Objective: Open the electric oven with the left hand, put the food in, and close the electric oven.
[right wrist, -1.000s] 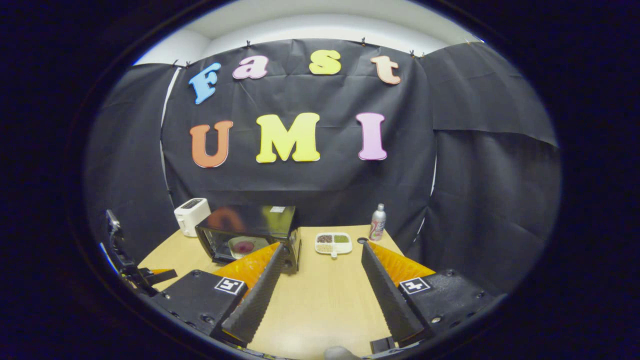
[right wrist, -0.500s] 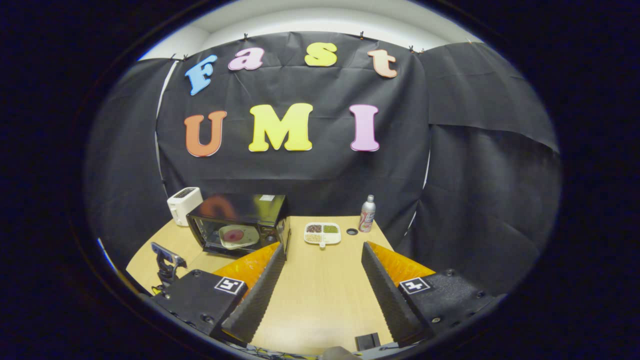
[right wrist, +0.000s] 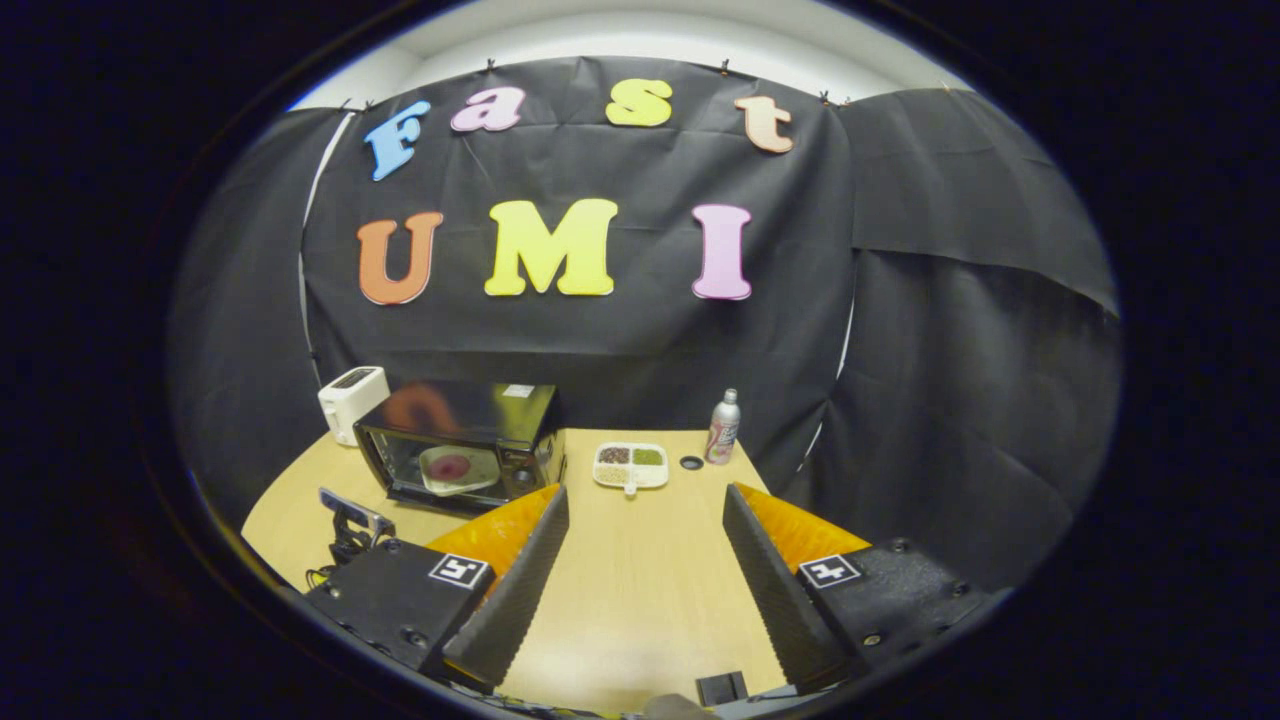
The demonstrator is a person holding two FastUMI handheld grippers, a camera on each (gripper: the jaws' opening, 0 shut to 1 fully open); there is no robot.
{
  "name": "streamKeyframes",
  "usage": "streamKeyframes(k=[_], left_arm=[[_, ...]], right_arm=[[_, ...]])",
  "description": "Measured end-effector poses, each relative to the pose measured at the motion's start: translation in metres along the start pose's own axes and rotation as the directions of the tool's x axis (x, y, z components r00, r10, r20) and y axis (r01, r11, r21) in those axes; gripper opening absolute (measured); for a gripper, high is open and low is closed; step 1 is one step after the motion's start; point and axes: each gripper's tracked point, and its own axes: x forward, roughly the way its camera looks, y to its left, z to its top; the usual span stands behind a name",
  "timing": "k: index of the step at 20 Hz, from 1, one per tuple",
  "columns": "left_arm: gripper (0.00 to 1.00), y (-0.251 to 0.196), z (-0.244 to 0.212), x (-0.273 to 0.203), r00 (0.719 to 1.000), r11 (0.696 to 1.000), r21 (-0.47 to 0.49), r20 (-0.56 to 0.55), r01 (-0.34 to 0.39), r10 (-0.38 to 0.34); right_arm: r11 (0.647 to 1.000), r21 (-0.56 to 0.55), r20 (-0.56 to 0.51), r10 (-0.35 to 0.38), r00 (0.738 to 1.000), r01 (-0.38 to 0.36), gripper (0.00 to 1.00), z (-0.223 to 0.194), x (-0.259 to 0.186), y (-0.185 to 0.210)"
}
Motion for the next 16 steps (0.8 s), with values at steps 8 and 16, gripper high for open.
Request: streamKeyframes(k=[8, 16], left_arm=[[0.95, 0.002, 0.017, -0.008, 1.000, 1.000, -0.008, 0.003, -0.002, 0.002], [0.94, 0.007, 0.078, -0.020, 0.997, 1.000, 0.013, 0.076, -0.006, 0.005]], right_arm=[[1.000, 0.019, 0.007, 0.013, 1.000, -0.014, 0.98, 0.005, 0.006, 0.001], [0.994, 0.092, 0.002, 0.051, 0.999, -0.051, 0.98, 0.003, 0.011, 0.009]])
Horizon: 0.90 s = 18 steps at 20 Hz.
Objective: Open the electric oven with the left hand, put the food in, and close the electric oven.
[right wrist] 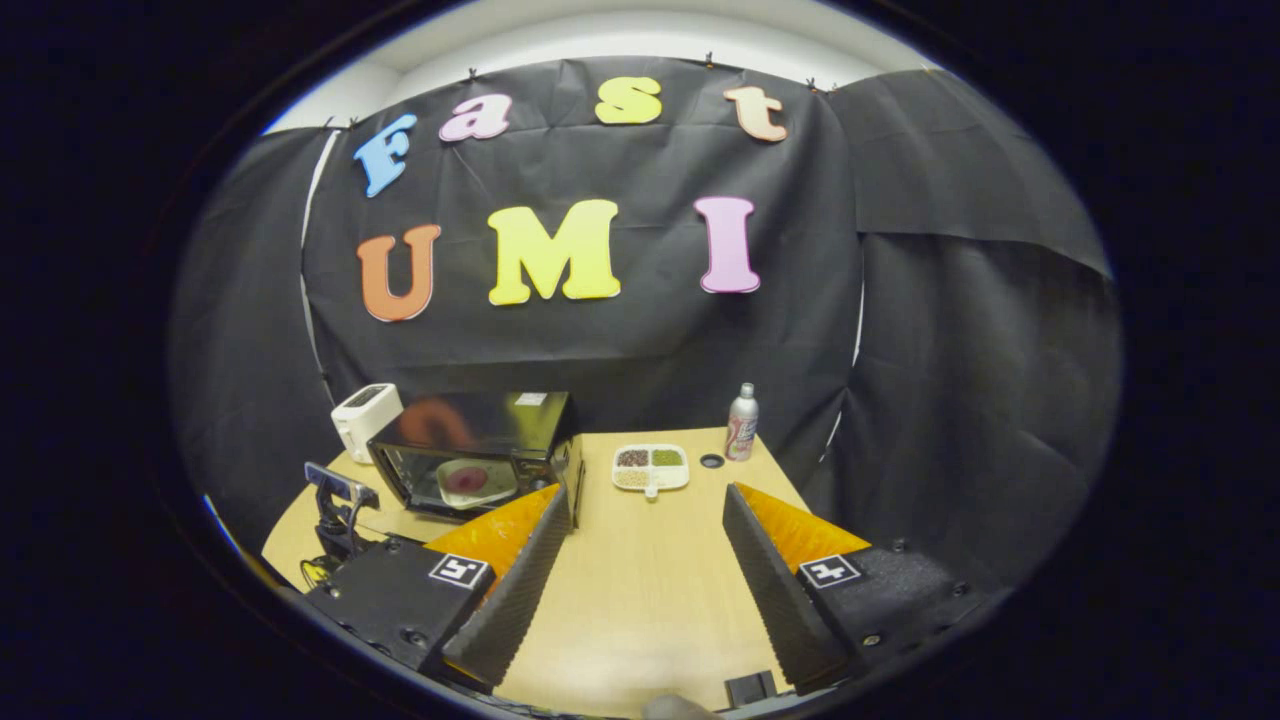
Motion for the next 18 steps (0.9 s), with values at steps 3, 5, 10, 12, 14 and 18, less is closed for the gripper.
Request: streamKeyframes(k=[3, 5, 10, 12, 14, 18], left_arm=[[0.95, 0.002, 0.021, 0.003, 1.000, 1.000, 0.011, 0.010, 0.000, -0.001], [0.95, -0.001, 0.041, 0.004, 0.999, 1.000, 0.026, 0.030, 0.012, -0.013], [0.95, -0.001, 0.086, 0.011, 0.994, 0.999, 0.051, 0.110, 0.010, -0.016], [0.95, -0.002, 0.091, 0.011, 0.993, 0.998, 0.056, 0.117, 0.016, -0.023], [0.95, -0.002, 0.085, 0.011, 0.994, 0.999, 0.050, 0.104, 0.018, -0.023], [0.96, 0.001, 0.078, 0.009, 0.996, 0.999, 0.031, 0.089, 0.014, -0.017]], right_arm=[[0.999, 0.032, 0.012, -0.010, 1.000, 0.009, 0.98, 0.002, 0.005, -0.007], [0.998, 0.062, 0.013, -0.015, 1.000, 0.014, 0.98, 0.001, 0.007, -0.010], [0.996, 0.088, 0.005, -0.033, 0.999, 0.033, 0.98, -0.006, 0.007, -0.016], [0.995, 0.086, 0.005, -0.041, 0.999, 0.040, 0.98, -0.005, 0.006, -0.018], [0.996, 0.080, 0.010, -0.042, 0.999, 0.042, 0.98, -0.003, 0.003, -0.017], [0.997, 0.071, 0.015, -0.043, 0.999, 0.042, 0.98, 0.000, 0.002, -0.016]])
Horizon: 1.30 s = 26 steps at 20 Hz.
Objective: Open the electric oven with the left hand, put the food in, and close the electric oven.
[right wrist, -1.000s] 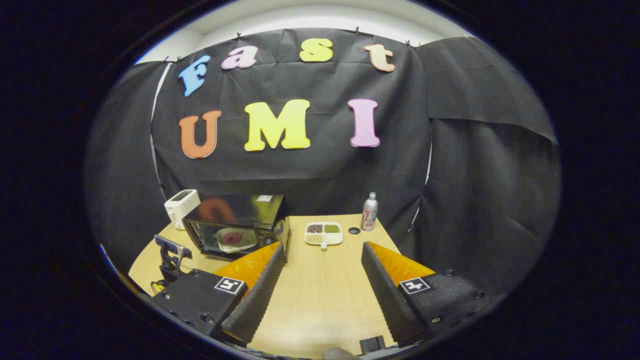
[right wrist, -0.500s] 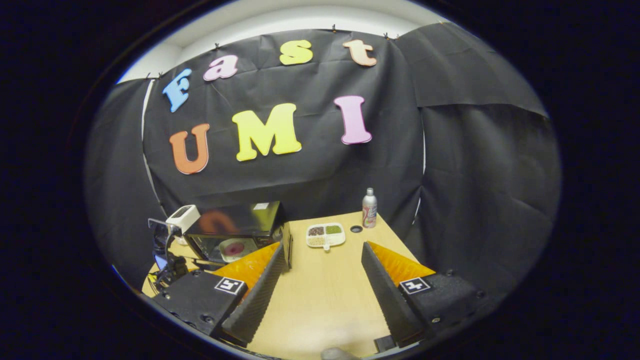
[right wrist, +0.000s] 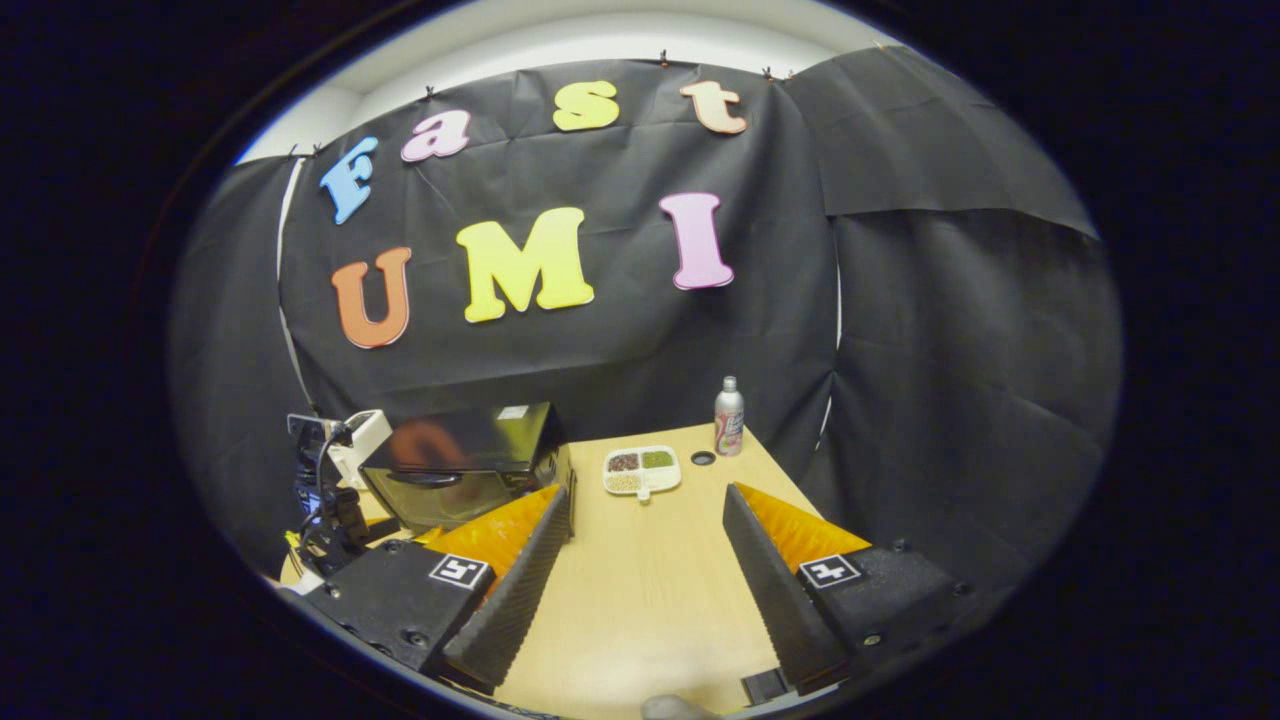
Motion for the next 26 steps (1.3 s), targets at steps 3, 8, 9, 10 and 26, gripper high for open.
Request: streamKeyframes(k=[3, 8, 9, 10, 26], left_arm=[[0.96, 0.001, -0.001, -0.002, 1.000, 1.000, -0.002, 0.002, 0.002, -0.002], [0.96, 0.000, -0.002, -0.006, 1.000, 1.000, -0.002, 0.007, 0.001, -0.001], [0.96, 0.000, -0.001, -0.007, 1.000, 1.000, -0.005, 0.011, 0.003, -0.003], [0.96, 0.000, 0.001, -0.011, 1.000, 1.000, -0.001, 0.017, 0.002, -0.002], [0.94, -0.018, 0.173, -0.218, 0.908, 0.998, -0.025, 0.417, 0.049, -0.034]], right_arm=[[1.000, -0.004, -0.004, 0.002, 1.000, -0.002, 0.98, -0.002, -0.002, 0.002], [1.000, -0.011, -0.006, 0.009, 1.000, -0.009, 0.98, -0.004, -0.006, 0.007], [1.000, -0.013, -0.008, 0.009, 1.000, -0.009, 0.98, -0.005, -0.007, 0.008], [1.000, -0.014, -0.007, 0.010, 1.000, -0.010, 0.98, -0.004, -0.009, 0.008], [0.993, -0.077, 0.228, 0.104, 0.968, -0.089, 0.96, 0.081, -0.105, 0.023]])
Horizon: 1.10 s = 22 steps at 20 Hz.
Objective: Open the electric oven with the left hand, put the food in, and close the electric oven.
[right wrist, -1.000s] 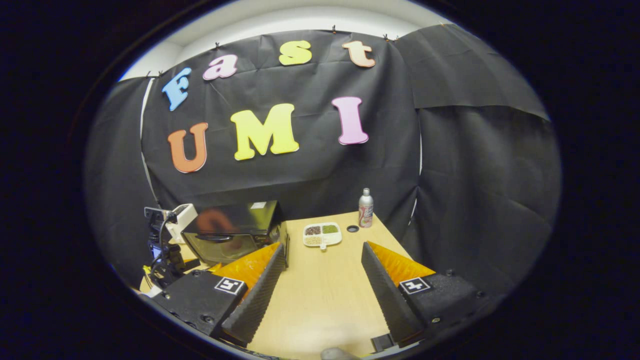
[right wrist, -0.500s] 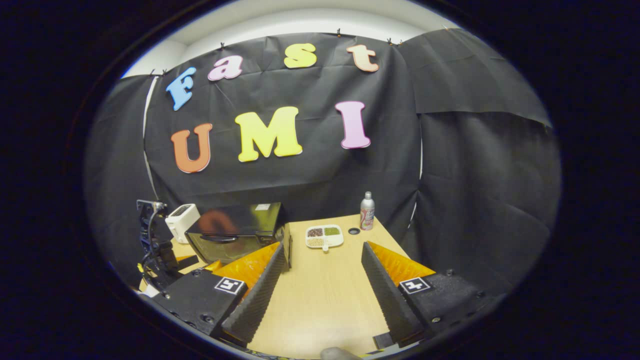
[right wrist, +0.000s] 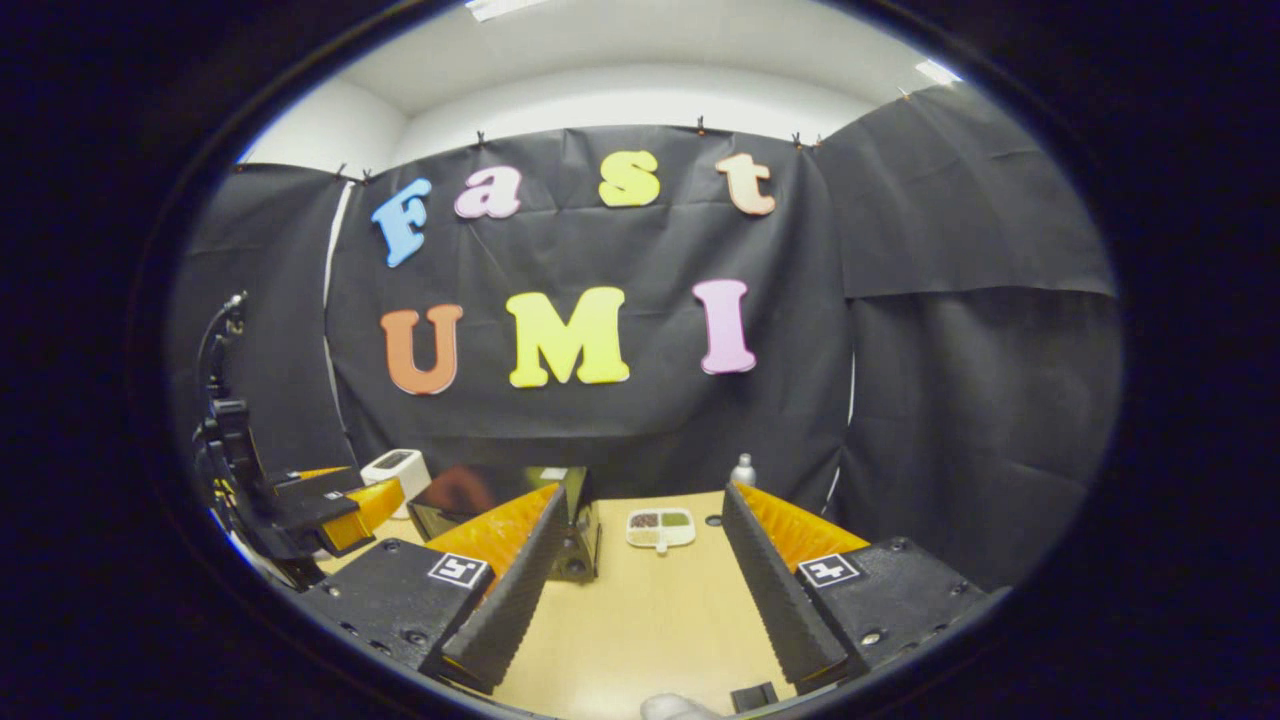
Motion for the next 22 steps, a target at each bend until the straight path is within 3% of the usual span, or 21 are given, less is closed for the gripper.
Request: streamKeyframes(k=[1, 2, 11, 22], left_arm=[[0.84, -0.002, 0.012, -0.015, 1.000, 1.000, 0.000, 0.024, -0.012, 0.012], [0.94, -0.006, 0.022, -0.028, 0.999, 1.000, -0.001, 0.046, -0.019, 0.019], [0.94, -0.031, 0.043, -0.131, 0.989, 0.994, 0.019, 0.106, -0.105, 0.103], [0.93, -0.036, 0.036, -0.157, 0.986, 0.990, 0.019, 0.096, -0.140, 0.137]], right_arm=[[1.000, -0.003, 0.013, 0.011, 1.000, -0.011, 0.96, 0.007, -0.009, -0.006], [1.000, -0.007, 0.023, 0.016, 1.000, -0.016, 0.96, 0.012, -0.016, -0.014], [0.998, -0.004, 0.081, 0.065, 0.995, -0.065, 0.95, 0.018, -0.076, -0.058], [0.997, -0.003, 0.067, 0.079, 0.995, -0.079, 0.97, -0.003, -0.090, -0.068]])
